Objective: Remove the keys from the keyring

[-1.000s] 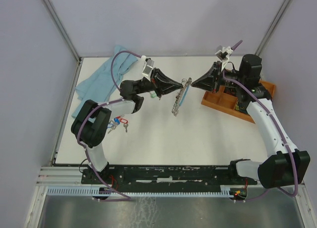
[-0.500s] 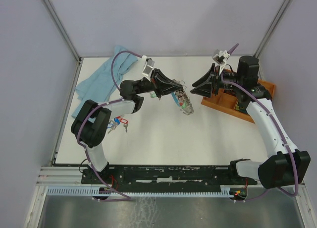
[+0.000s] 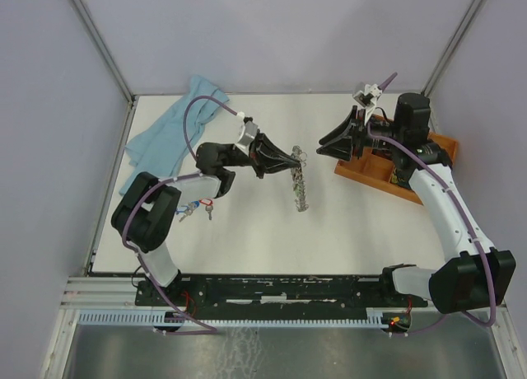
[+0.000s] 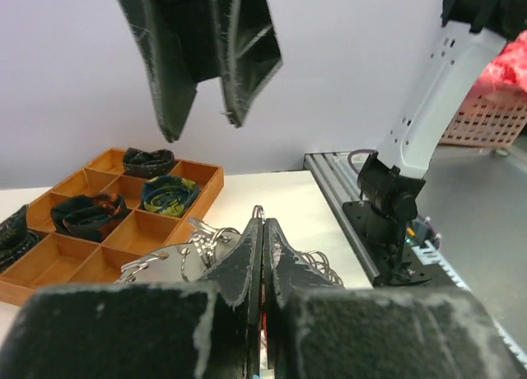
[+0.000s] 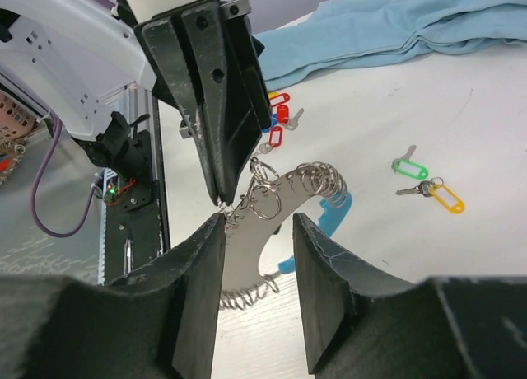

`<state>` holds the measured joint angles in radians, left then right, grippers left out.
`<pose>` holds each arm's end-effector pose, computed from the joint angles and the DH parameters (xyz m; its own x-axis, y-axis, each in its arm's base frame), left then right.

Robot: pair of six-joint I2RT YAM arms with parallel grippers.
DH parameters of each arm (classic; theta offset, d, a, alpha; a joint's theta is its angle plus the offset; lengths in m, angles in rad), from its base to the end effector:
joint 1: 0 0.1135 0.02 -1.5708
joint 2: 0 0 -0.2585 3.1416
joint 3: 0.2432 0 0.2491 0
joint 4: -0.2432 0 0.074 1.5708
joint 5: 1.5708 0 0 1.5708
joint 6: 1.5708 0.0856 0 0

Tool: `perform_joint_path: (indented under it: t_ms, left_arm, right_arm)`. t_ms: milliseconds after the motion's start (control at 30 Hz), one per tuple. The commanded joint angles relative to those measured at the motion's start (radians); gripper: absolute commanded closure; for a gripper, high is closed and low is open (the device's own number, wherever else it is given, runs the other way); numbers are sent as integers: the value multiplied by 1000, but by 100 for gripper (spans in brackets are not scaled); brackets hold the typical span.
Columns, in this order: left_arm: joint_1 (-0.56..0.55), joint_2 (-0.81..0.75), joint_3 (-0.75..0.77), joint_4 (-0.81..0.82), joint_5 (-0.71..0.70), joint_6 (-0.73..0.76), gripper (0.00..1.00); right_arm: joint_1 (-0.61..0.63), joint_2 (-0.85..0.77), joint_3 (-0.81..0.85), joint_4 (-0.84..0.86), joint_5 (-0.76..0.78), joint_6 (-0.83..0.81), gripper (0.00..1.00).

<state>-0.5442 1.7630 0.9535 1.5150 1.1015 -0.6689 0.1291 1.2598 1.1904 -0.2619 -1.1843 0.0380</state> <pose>0.2731 -0.2545 0.3067 -0.0702 -0.2853 -0.9559 0.9834 -0.1804 -0.0184 0.2741 0.1155 0.3681 -0.3572 -0.0319 -0.9335 -0.9042 0.2625 0.3370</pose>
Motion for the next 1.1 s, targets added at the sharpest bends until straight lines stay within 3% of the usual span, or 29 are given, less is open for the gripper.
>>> perform_joint_path:
  t_ms: [0,267,567,833,1067]
  left_arm:
    - [-11,-91,-54,214,7,261,97]
    - [-28,-178,-185,157,-79,582,97]
    - [-62,-213,-249,130,-171,794,97]
    - [-93,-242,-290,61,-260,992,97]
    - [-123,-251,-326,77,-338,1118,97]
  right_arm:
    - [2,14,-39,189,-21,157,54]
    - [14,39,-117,349,-24,313,48]
    - [51,56,-170,459,-28,455,54]
    - [52,42,-149,444,-60,462,54]
    - [50,38,-114,331,-68,382,51]
